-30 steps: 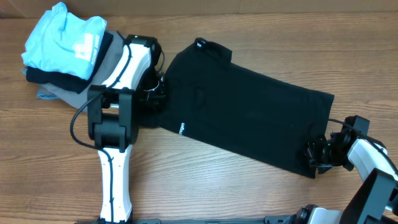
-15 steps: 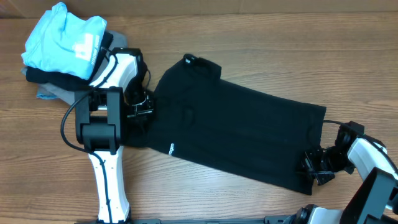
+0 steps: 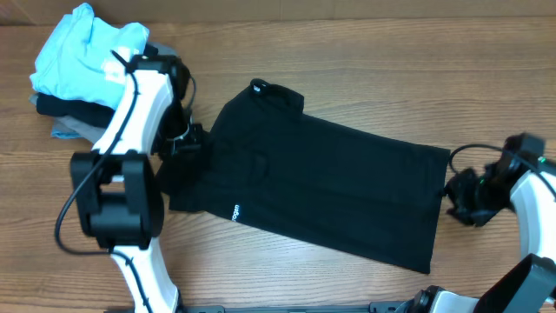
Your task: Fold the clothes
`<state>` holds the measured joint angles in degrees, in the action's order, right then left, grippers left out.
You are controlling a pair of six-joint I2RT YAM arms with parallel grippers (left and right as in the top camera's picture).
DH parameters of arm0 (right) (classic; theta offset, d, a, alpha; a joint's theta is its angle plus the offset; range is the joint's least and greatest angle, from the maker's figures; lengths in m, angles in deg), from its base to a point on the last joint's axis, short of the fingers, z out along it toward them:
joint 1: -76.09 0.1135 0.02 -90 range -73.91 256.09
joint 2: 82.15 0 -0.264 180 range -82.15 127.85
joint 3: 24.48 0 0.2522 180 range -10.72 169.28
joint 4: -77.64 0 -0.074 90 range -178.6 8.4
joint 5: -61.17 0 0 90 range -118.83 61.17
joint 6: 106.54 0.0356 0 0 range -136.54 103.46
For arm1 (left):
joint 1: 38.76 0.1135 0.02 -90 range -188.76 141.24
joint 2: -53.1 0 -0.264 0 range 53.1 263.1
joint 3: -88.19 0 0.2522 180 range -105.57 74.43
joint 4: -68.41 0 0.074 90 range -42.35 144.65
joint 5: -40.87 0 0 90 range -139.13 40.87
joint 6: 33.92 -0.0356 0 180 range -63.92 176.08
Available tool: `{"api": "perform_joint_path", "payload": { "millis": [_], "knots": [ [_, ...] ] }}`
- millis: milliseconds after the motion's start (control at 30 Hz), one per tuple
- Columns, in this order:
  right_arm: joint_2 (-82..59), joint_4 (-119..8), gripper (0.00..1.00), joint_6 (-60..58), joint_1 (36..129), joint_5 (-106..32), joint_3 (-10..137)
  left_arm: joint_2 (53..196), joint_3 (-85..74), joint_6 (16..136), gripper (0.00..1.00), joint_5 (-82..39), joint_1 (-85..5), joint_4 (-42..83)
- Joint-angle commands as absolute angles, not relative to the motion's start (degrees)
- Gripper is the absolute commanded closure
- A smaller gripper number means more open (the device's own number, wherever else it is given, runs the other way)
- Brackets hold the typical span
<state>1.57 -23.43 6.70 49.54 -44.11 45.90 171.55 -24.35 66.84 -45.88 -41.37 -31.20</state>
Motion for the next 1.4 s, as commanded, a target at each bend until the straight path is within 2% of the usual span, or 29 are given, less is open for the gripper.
{"api": "perform_joint_path", "payload": {
  "millis": [0,67,100,167,267,367,433,600,733,900,1067,1167,1233,1367],
  "knots": [
    [0.13,-23.43,0.51,2.88,49.63,-47.7,51.3,167.66,-28.42,59.85,0.48,-31.81,-41.5,-26.76],
    [0.13,-23.76,0.5,2.9,49.63,-49.25,53.05,166.96,-30.4,54.82,0.04,-23.66,-42.12,-22.34],
    [0.13,-23.85,0.49,2.92,49.63,-49.99,53.73,166.96,-31.45,51.81,0.0,-19.52,-42.55,-19.85],
    [0.13,-23.98,0.49,2.92,49.63,-51.02,54.32,166.96,-32.85,46.43,0.0,-11.07,-43.19,-14.1],
    [0.13,-23.69,0.48,2.9,49.63,-51.42,54.34,167.05,-32.9,47.7,0.0,-4.95,-43.84,-3.55],
    [0.13,-23.08,0.48,2.88,49.63,-51.42,54.34,167.4,-32.9,58.32,0.0,-17.1,-44.87,4.19],
    [0.13,-23.1,0.48,2.88,49.63,-51.42,54.3,167.92,-32.9,59.59,0.0,-25.27,-46.27,7.21],
    [0.13,-23.54,0.47,2.9,49.63,-51.42,54.3,171.24,-33.16,60.64,0.0,-34.3,-50.42,10.88],
    [0.13,-23.5,0.47,2.9,49.63,-51.42,54.27,177.21,-33.57,60.61,0.01,-36.64,-51.89,11.6],
    [0.13,-23.3,0.47,2.9,49.63,-51.39,54.23,182.3,-34.23,60.59,0.09,-36.86,-51.82,13.83],
    [0.15,-23.3,0.47,2.9,49.63,-51.37,54.21,183.5,-34.23,60.13,0.1,-39.59,-51.82,17.41],
    [0.15,-23.3,0.47,2.9,49.63,-50.74,54.21,184.07,-34.21,59.85,0.16,-40.62,-51.82,19.29],
    [0.15,-23.28,0.47,2.9,49.63,-50.32,54.19,184.77,-34.21,58.58,0.26,-40.59,-51.82,20.34],
    [0.15,-22.62,0.48,2.9,49.63,-49.01,54.16,186.96,-34.21,58.52,0.39,-40.07,-51.82,22.79]
  ]
}}
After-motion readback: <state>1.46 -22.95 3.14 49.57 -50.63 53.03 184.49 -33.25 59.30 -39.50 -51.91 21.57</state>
